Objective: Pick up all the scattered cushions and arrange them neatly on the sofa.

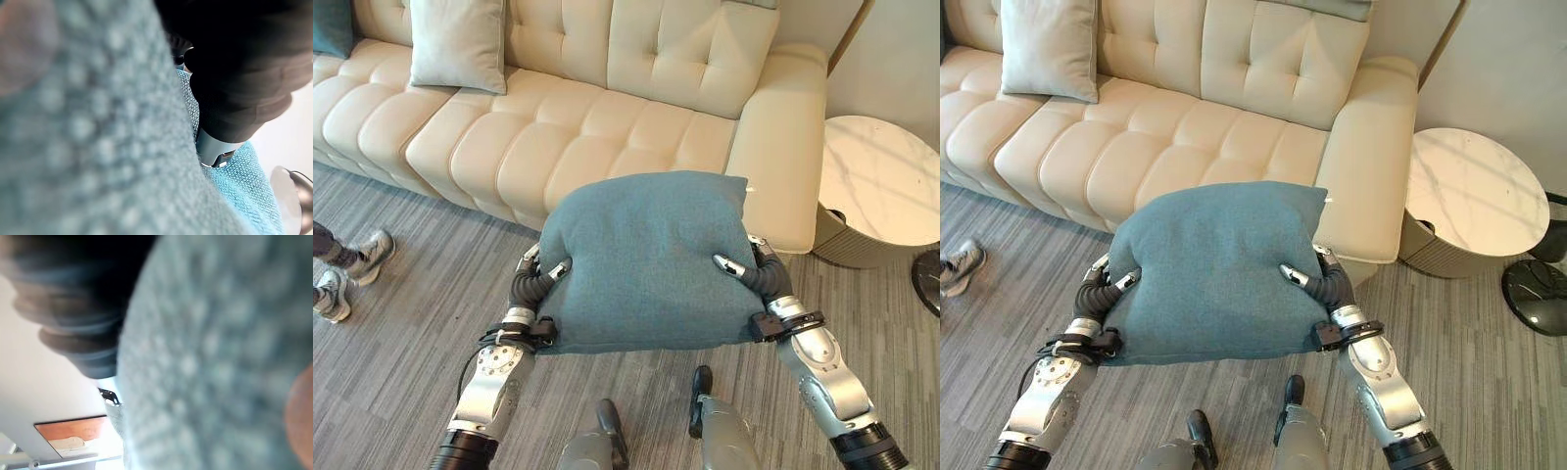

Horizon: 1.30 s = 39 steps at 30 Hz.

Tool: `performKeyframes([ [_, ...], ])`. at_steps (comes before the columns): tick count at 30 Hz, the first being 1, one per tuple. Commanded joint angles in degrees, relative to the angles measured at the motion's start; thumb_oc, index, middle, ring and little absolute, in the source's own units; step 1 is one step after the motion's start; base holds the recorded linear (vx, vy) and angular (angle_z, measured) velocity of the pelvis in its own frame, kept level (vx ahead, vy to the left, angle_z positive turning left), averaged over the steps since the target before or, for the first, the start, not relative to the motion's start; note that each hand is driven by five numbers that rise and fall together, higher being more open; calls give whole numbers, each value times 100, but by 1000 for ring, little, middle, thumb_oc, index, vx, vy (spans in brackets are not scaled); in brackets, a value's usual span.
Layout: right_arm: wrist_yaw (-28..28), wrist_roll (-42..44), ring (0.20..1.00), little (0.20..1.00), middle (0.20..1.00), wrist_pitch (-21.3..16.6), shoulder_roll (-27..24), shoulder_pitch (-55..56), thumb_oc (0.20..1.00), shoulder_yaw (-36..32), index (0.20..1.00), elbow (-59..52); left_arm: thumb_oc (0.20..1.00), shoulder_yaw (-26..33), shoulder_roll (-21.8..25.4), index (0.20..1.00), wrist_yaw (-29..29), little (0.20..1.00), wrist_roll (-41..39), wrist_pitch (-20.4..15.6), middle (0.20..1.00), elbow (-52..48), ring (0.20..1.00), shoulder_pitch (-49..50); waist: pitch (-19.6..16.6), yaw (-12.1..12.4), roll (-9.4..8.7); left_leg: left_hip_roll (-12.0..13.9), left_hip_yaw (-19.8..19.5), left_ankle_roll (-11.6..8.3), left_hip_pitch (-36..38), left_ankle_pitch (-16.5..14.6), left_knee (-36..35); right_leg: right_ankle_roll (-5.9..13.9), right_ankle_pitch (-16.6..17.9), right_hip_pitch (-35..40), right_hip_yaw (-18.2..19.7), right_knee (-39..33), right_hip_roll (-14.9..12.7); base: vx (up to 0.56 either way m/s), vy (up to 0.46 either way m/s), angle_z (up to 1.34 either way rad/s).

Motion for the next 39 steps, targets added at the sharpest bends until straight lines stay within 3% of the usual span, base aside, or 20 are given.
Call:
performKeyframes([
  [1, 505, 467, 200, 200, 200, -533, 417, -692, 200, 442, 200, -709, 200, -629, -97, 200, -353, 200, -56, -594, 200, -843, 200, -700, -95, -135, 116, -409, -286, -89, 424, -430, -141, 131, -321, 302, -182, -904, 616, 284, 78, 2],
  [5, 596, 567, 200, 200, 200, -554, 306, -613, 200, 374, 200, -728, 200, -659, -234, 200, -431, 200, 2, -596, 200, -709, 200, -723, -168, -323, 91, -595, -511, -208, 866, -795, -82, 278, -190, 94, -497, -1795, 747, 336, 43, 37],
  [9, 697, 575, 200, 200, 200, -516, 169, -423, 200, 324, 200, -734, 200, -623, -327, 200, -472, 200, 52, -604, 200, -701, 200, -552, -317, -446, 143, -586, -615, -343, 1261, -895, -19, 275, 62, 56, -998, -1984, 622, 415, -35, 36],
  [10, 698, 574, 200, 200, 200, -514, 172, -420, 200, 329, 200, -732, 200, -621, -325, 200, -472, 200, 50, -603, 200, -700, 200, -546, -318, -427, 218, -510, -650, -355, 1305, -982, -12, 324, -43, 82, -956, -1947, 707, 494, -81, 29],
  [12, 719, 565, 200, 200, 200, -516, 87, -145, 200, 221, 200, -824, 200, -621, -370, 200, -503, 200, 54, -583, 200, -690, 200, -312, -450, -538, 187, -510, -757, -527, 1452, -781, 315, 139, 44, 242, -825, -1866, 655, 528, -156, 16],
  [14, 707, 527, 200, 200, 200, -541, -8, -91, 200, 187, 200, -706, 200, -656, -401, 200, -497, 200, 40, -561, 200, -666, 200, -245, -489, -584, 266, -263, -734, -867, 1230, -199, 1081, -29, 8, 437, -684, -1814, 754, 383, -154, 25],
  [15, 707, 528, 200, 200, 200, -542, -10, -91, 200, 188, 200, -705, 200, -656, -402, 200, -497, 200, 41, -561, 200, -666, 200, -245, -493, -586, 272, -256, -737, -871, 1220, -207, 1095, -31, 7, 435, -689, -1815, 758, 270, -138, 25],
  [16, 707, 523, 200, 200, 200, -527, -58, -61, 200, 149, 200, -684, 200, -647, -409, 200, -529, 200, 15, -549, 200, -653, 200, -218, -529, -617, 286, -54, -693, -1039, 1108, 154, 1615, -190, -118, 540, -672, -1774, 830, 352, -196, 11],
  [17, 623, 553, 200, 200, 200, -567, -113, -40, 200, 74, 200, -655, 200, -649, -386, 200, -512, 200, 27, -533, 200, -638, 200, -167, -509, -577, 287, 44, -722, -1011, 747, 536, 2498, -423, -369, 772, -534, -1758, 1031, 452, -242, 0],
  [19, 585, 547, 200, 200, 200, -529, -160, -31, 200, 30, 200, -566, 200, -696, -409, 200, -490, 200, 35, -512, 200, -543, 200, -262, -479, -540, 176, 135, -676, -794, 175, 240, 2668, -443, -500, 968, -315, -1814, 1036, 291, -123, -33],
  [20, 585, 547, 200, 200, 200, -529, -162, -32, 200, 28, 200, -565, 200, -698, -411, 200, -490, 200, 35, -513, 200, -540, 200, -265, -480, -530, 189, 149, -670, -793, 164, 222, 2690, -443, -504, 958, -310, -1807, 1049, 190, 9, -37],
  [21, 542, 522, 200, 200, 200, -555, -199, -62, 200, -27, 200, -556, 200, -717, -419, 200, -492, 200, 46, -504, 200, -521, 200, -329, -445, -530, 136, 285, -627, -683, 3, 11, 2402, -388, -568, 1033, -155, -1815, 1027, 186, 59, -30],
  [23, 520, 510, 200, 200, 200, -577, -179, -85, 200, -104, 200, -603, 200, -715, -397, 200, -516, 200, 73, -489, 200, -532, 200, -361, -411, -454, 52, 273, -746, -577, -273, -224, 1744, -314, -646, 1154, 105, -1815, 984, 256, 105, -57],
  [25, 529, 523, 200, 200, 200, -582, -129, -8, 200, -158, 200, -615, 200, -721, -386, 200, -535, 200, 103, -488, 200, -531, 200, -382, -381, -351, 14, 251, -1169, -649, -549, 62, 688, -258, -712, 1266, 419, -1772, 1030, 304, 172, -79],
  [26, 502, 497, 200, 200, 200, -571, -88, 38, 200, -213, 200, -561, 200, -685, -384, 200, -518, 200, 146, -462, 200, -500, 200, -331, -328, -204, 18, 162, -1758, -784, -761, 500, 206, -275, -790, 1439, 733, -1697, 1157, 283, 157, -81],
  [28, 493, 496, 200, 200, 200, -570, -61, 99, 200, -283, 200, -530, 200, -663, -376, 200, -491, 200, 184, -450, 200, -492, 200, -279, -327, -182, 9, 143, -1974, -827, -914, 640, 137, -271, -827, 1504, 872, -1696, 1192, 281, 204, -94],
  [29, 558, 474, 200, 200, 200, -553, -23, 190, 200, -266, 200, -542, 200, -652, -364, 200, -573, 200, 201, -408, 200, -575, 200, -143, -348, -168, 45, 108, -2079, -805, -769, 526, 101, -229, -899, 1516, 1101, -1557, 1244, 359, 331, -111],
  [35, 672, 141, 200, 200, 200, -419, 141, 119, 200, -73, 200, -511, 200, -474, -147, 200, -613, 200, 385, -336, 200, -582, 200, 134, -405, -36, -33, 81, -1359, -494, -375, 260, 83, -10, -787, 1406, 1439, -1090, 1011, 248, 302, -106],
  [36, 730, 154, 200, 200, 200, -392, 230, 34, 200, 2, 200, -485, 200, -411, -95, 200, -591, 200, 401, -354, 200, -574, 200, 157, -411, 14, -59, 88, -1034, -409, -182, 198, 33, 68, -644, 1291, 1293, -836, 921, 140, 176, -85],
  [39, 751, 197, 200, 200, 200, -396, 319, 9, 200, 57, 200, -475, 200, -341, -63, 200, -530, 200, 390, -390, 200, -546, 200, 179, -435, 30, -70, 51, -776, -342, 45, 101, -75, 153, -484, 1146, 958, -692, 803, 118, 139, -94],
])
